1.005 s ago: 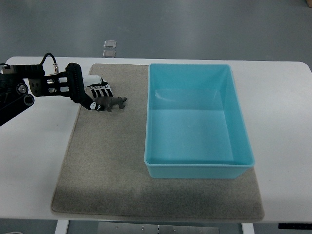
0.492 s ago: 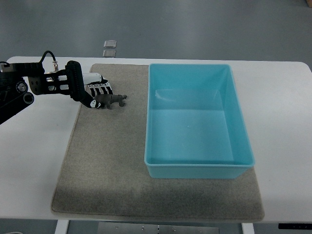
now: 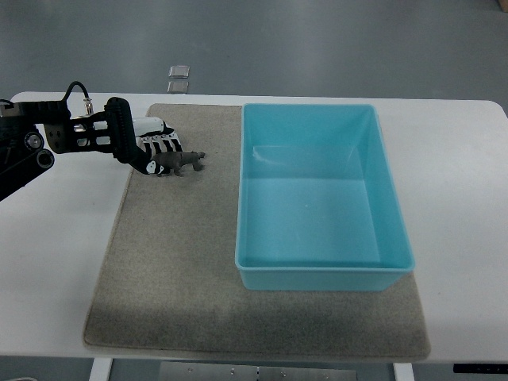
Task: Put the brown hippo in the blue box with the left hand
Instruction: 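Lift the hippo with the left hand and carry it over the blue box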
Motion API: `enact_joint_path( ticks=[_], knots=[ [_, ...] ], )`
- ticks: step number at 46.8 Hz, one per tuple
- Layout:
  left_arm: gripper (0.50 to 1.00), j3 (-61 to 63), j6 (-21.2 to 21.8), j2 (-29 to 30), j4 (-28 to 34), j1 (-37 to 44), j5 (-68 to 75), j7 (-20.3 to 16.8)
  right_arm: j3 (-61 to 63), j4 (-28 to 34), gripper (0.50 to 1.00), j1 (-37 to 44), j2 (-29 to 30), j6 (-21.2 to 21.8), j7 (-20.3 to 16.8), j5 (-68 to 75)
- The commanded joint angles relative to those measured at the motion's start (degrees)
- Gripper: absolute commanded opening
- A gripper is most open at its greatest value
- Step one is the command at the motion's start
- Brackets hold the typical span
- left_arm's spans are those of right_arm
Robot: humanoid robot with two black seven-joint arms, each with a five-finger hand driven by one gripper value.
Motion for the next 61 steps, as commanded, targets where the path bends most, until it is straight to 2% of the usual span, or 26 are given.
enact_joint_path(
  ticks=[1, 8, 18, 28, 41, 47, 61],
  knots=[
    [0.500, 0.01, 1.26, 0.00, -0.01, 0.00, -0.31, 0.00, 0.00, 0.00, 0.936, 0.00, 0.00, 0.00, 0.00, 0.00],
    [0.500, -0.08, 3.02, 0.26, -0.09, 0.09, -0.58, -0.61, 0.00, 0.00, 0.936, 0.00, 0.00, 0.00, 0.00, 0.00],
    [0.500, -0.43, 3.11, 0.70, -0.53, -1.31, -0.67, -1.06, 0.00, 0.00, 0.936, 0.00, 0.00, 0.00, 0.00, 0.00],
    [0.500, -0.70, 1.97, 2.99, -2.73, -5.62, -0.84, -1.14, 0.00, 0.00, 0.936, 0.00, 0.00, 0.00, 0.00, 0.00],
    [0.500, -0.70, -1.20, 2.81, -4.31, -11.77, -1.37, -1.14, 0.00, 0.00, 0.936, 0.00, 0.00, 0.00, 0.00, 0.00],
    [0.500, -0.61, -2.86, 0.45, -5.10, -14.41, -1.55, -0.88, 0.00, 0.00, 0.936, 0.00, 0.00, 0.00, 0.00, 0.00],
    [0.500, 0.71, -3.75, -11.85, -3.88, -17.40, -0.40, -0.18, 0.00, 0.00, 0.936, 0.00, 0.00, 0.00, 0.00, 0.00]
  ],
)
